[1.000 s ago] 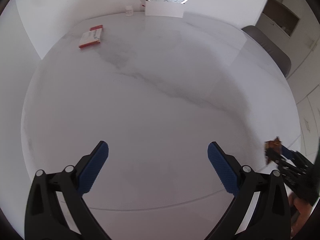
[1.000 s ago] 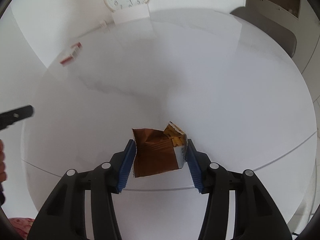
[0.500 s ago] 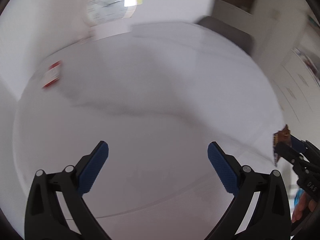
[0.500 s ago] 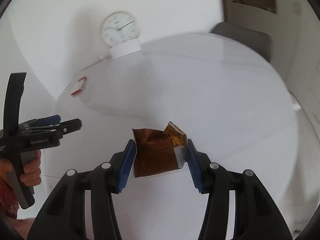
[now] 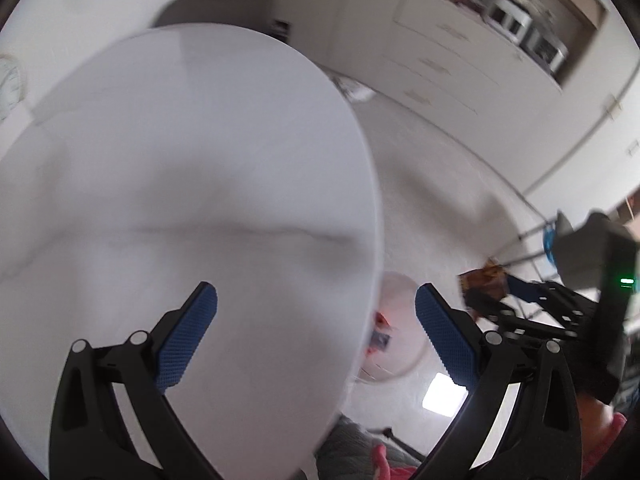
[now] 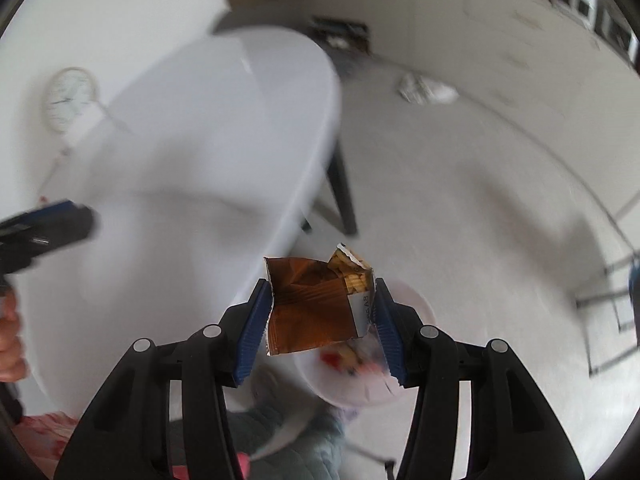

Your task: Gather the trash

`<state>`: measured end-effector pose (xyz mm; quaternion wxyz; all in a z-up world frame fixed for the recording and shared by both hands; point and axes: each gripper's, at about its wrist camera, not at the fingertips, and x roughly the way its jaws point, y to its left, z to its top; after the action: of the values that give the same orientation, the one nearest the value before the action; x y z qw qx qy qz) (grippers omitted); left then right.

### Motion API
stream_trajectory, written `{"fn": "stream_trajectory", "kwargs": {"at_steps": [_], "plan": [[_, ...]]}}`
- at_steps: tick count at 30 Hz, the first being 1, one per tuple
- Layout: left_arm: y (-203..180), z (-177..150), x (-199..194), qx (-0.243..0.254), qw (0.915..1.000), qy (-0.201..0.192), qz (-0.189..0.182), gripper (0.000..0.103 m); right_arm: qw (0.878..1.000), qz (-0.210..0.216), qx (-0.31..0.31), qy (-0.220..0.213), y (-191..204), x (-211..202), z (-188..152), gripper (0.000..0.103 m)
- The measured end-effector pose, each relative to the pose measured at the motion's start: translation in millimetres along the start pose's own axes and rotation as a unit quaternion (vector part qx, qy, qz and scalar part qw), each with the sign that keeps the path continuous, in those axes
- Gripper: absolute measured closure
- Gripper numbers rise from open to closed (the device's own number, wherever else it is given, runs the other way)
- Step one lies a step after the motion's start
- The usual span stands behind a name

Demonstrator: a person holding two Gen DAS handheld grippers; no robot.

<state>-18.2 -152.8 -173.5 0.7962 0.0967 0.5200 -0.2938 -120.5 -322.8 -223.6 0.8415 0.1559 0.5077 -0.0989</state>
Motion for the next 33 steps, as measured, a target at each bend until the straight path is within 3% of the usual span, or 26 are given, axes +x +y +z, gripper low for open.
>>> {"fn": "stream_trajectory", "kwargs": {"at_steps": [4, 8, 14, 18, 23, 29, 33], "plan": [[-37.5, -5.1, 30.7, 0.033, 0.9989, 0.027, 0.016, 0.008, 0.998, 0.001, 0.024, 0.062, -38.5, 65.7, -28.0, 0.051], [-50.0, -10.5, 57.9, 0.034, 0.9970, 0.059, 0.037, 0.008, 0.992, 0.012, 0.027, 0.120, -55.5, 139.7, -52.6, 0.048], [-41.5, -19.0, 80.3, 0.020, 0.9943, 0.086, 0.060, 0.008, 0.987, 0.002, 0.012, 0.158, -58.9, 194.0, -68.3, 0.021], [-36.4, -23.6, 83.4, 0.004, 0.9939, 0.093, 0.060, 0.008, 0.988, -0.006, 0.015, 0.153, -61.8, 185.9, -65.3, 0.011], [-27.8, -24.7, 58.3, -0.009, 0.9952, 0.065, 0.073, 0.008, 0.990, -0.008, 0.026, 0.136, -56.3, 137.7, -39.6, 0.010], [2.1, -16.8, -12.5, -0.036, 0.9944, -0.006, 0.099, 0.008, 0.998, 0.004, -0.043, 0.038, 10.0, 40.6, 21.3, 0.003], [28.8, -17.8, -66.2, -0.067, 0.9884, -0.056, 0.124, 0.008, 0.996, 0.022, -0.087, -0.027, 65.8, -14.3, 51.9, 0.003]]}}
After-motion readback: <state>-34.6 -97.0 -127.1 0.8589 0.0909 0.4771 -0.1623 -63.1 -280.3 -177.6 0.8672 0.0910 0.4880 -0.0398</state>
